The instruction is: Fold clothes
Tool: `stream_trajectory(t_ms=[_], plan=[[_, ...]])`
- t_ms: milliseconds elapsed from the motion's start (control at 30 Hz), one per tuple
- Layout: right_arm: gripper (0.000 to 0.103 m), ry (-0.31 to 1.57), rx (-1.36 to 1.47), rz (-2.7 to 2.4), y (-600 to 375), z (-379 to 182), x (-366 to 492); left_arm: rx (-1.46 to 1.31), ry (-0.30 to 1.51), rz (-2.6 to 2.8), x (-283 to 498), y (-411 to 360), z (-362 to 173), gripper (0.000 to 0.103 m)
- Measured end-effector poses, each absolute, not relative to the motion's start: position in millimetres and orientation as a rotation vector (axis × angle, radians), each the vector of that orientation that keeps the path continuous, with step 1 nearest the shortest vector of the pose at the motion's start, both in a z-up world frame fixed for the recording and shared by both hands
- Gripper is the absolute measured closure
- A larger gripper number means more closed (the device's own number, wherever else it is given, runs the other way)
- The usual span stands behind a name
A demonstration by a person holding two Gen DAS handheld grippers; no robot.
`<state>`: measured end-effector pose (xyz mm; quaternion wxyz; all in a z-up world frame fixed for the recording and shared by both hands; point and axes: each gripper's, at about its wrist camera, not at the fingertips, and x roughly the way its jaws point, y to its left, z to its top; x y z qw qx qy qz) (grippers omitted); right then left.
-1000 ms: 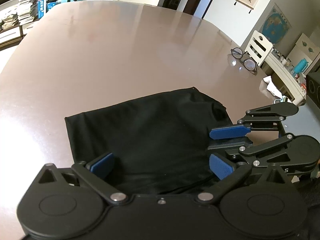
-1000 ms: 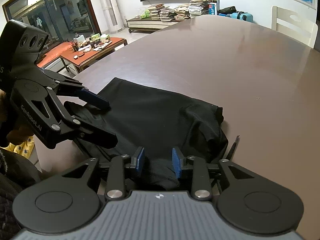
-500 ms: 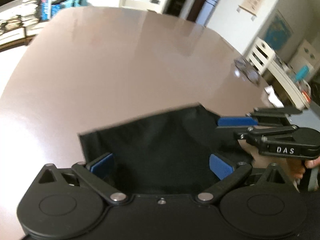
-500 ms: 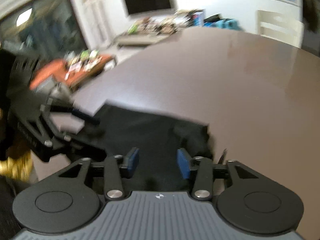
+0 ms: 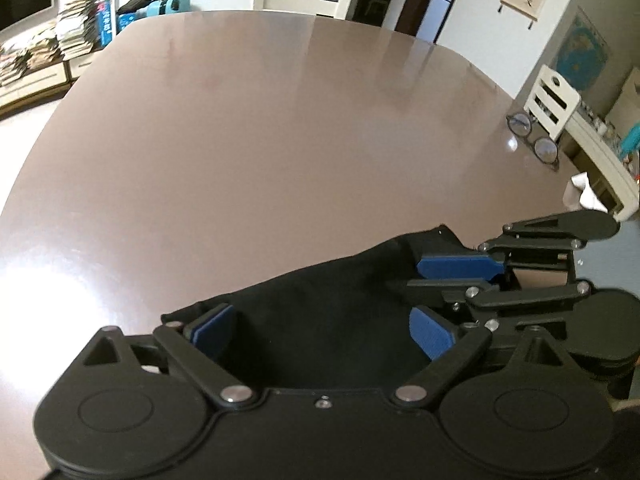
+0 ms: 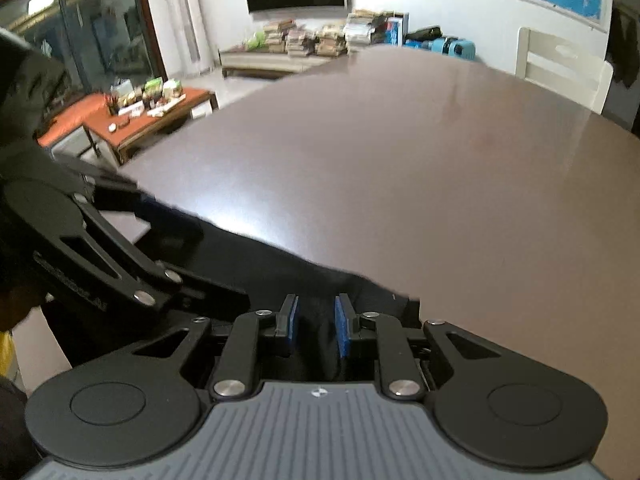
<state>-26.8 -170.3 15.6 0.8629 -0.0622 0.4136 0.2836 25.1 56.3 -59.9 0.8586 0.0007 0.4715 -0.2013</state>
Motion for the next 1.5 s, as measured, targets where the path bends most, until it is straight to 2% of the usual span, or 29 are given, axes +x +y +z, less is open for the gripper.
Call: stream_trajectory(t_ms=[133,367,533,700,900,967,1100,1133,1233,1267,1500], plan=[[0.09,0.864,-0.111,0.596,-181,15,-32,0.02,0.989,-0.436,22,56,-60,0.01],[0.091,0.868,-0.068,0.593,-193,16,-39,0.02,0.987,-0.453,24,57,-58,0.008],[0.087,0.848,-0.094,0.62,-188,28,-46,-0.008,0.971,-0.507,15,59,-40,0.01],[0.087,0.863,-0.142,0.754,-185,30,-65,0.093,1.028,-0.576,-4,52,-48,0.016],[0.089,0.901,-0.117,0.771,-205,21,-76,0.096,1.02,-0.585,-16,63,-50,0.016],[0.085,0.905,-0.109,0.764,-213,23,-76,0.096,1.029,-0.587,-15,66,-48,0.016],[0.084,0.887,-0.061,0.725,-222,32,-69,0.031,0.983,-0.531,-4,79,-35,0.013],[0.081,0.873,-0.048,0.708,-224,34,-67,-0.001,0.974,-0.498,3,84,-34,0.013],[0.062,0.829,0.03,0.621,-227,37,-48,-0.054,0.951,-0.393,22,98,-34,0.013],[0.06,0.826,0.032,0.612,-227,37,-46,-0.058,0.95,-0.371,25,101,-35,0.013],[0.059,0.82,0.062,0.491,-236,23,-18,-0.068,0.976,-0.292,38,124,-49,0.011]])
